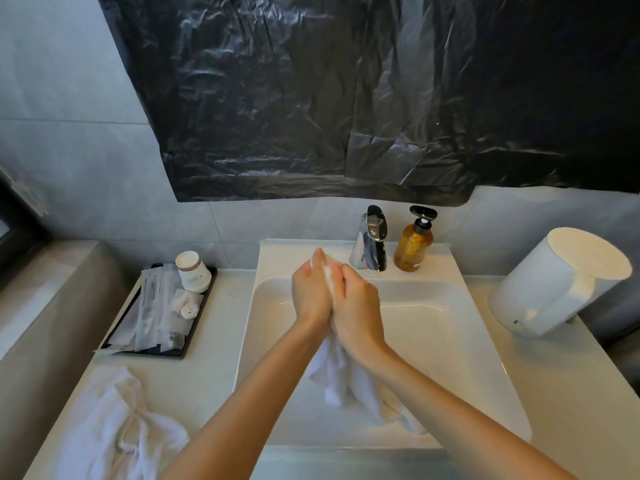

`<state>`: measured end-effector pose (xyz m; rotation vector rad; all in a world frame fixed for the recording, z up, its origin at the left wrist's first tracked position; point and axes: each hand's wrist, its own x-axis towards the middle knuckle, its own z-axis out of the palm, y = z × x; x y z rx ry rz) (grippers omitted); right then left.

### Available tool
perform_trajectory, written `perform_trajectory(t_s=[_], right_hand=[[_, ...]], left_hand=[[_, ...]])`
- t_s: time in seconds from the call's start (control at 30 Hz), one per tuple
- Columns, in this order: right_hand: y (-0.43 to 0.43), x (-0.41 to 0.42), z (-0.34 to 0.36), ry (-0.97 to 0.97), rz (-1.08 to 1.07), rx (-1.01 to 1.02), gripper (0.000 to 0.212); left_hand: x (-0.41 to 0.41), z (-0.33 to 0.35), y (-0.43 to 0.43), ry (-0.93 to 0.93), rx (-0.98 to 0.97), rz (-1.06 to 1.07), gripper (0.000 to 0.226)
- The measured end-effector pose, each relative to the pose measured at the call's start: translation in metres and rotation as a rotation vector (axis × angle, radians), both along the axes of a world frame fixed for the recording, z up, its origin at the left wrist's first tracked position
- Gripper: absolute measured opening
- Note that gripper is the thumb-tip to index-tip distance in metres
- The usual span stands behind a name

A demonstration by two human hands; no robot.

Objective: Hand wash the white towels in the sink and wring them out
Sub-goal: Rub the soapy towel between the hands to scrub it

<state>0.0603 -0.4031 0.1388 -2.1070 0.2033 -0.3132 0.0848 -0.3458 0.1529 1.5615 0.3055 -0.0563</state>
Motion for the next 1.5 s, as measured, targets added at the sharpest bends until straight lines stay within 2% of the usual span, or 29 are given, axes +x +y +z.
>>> perform_trajectory(t_s=[0.07,0.17,0.2,0.3,0.33,0.43,0.5,0.6,0.67,0.77,0.83,0.97,1.03,1.13,1.3,1.37,1.43,1.5], right_hand=[[-0.011,0.018,0.005,0.042,-0.047,0.013,0.042],[-0.020,0.033,0.008,0.005,-0.214,0.168,0.043],[-0.014,0.026,0.007,-0.024,-0.194,0.185,0.042],[0.007,-0.001,0.000,-0.046,-0.010,-0.021,0.036],[0.005,-0.001,0.000,-0.021,0.015,-0.047,0.036],[-0.013,0.029,0.005,0.036,-0.140,0.148,0.043],[-0.014,0.028,0.003,0.011,-0.227,0.212,0.042],[0.005,0.001,-0.002,-0.040,-0.082,0.136,0.036],[0.003,0.000,-0.001,-0.031,0.000,0.107,0.037],[-0.013,0.029,0.009,-0.046,-0.138,0.227,0.047],[-0.010,0.026,0.011,-0.081,-0.201,0.287,0.046],[0.005,0.005,0.007,-0.103,0.013,0.101,0.041],[-0.007,0.025,0.006,-0.054,-0.061,0.125,0.045],[-0.022,0.044,0.005,-0.026,-0.282,0.236,0.044],[0.005,0.003,-0.007,-0.022,-0.052,0.147,0.040],[-0.004,0.022,-0.006,-0.003,-0.122,0.209,0.042],[-0.016,0.039,-0.001,0.002,-0.268,0.304,0.044],[-0.015,0.036,-0.003,-0.004,-0.259,0.304,0.042]], left_hand=[[-0.010,0.002,-0.004,0.049,-0.041,-0.049,0.049],[-0.023,-0.001,-0.013,0.067,-0.065,-0.099,0.040],[-0.021,0.000,-0.010,0.051,-0.067,-0.093,0.039],[-0.004,0.002,0.002,0.003,-0.101,0.010,0.041],[-0.003,0.003,0.002,0.001,-0.075,-0.017,0.038],[-0.014,0.001,-0.008,0.041,0.085,-0.128,0.034],[-0.016,0.002,-0.009,0.057,0.028,-0.143,0.038],[-0.007,0.006,-0.002,-0.012,-0.026,-0.039,0.038],[-0.006,0.005,0.000,-0.012,0.006,-0.034,0.038],[-0.010,0.007,-0.006,0.051,0.034,-0.121,0.038],[-0.003,0.013,-0.006,0.035,0.050,-0.127,0.044],[0.012,0.014,0.003,-0.048,0.113,-0.027,0.037],[0.001,0.006,-0.005,-0.041,0.194,-0.069,0.029],[-0.018,0.002,-0.016,-0.013,0.062,-0.093,0.041],[0.000,-0.003,-0.001,-0.051,0.156,-0.005,0.037],[-0.005,-0.004,-0.006,-0.039,0.164,-0.051,0.037],[-0.015,-0.005,-0.013,-0.015,0.070,-0.096,0.042],[-0.013,-0.006,-0.010,-0.024,0.060,-0.110,0.042]])
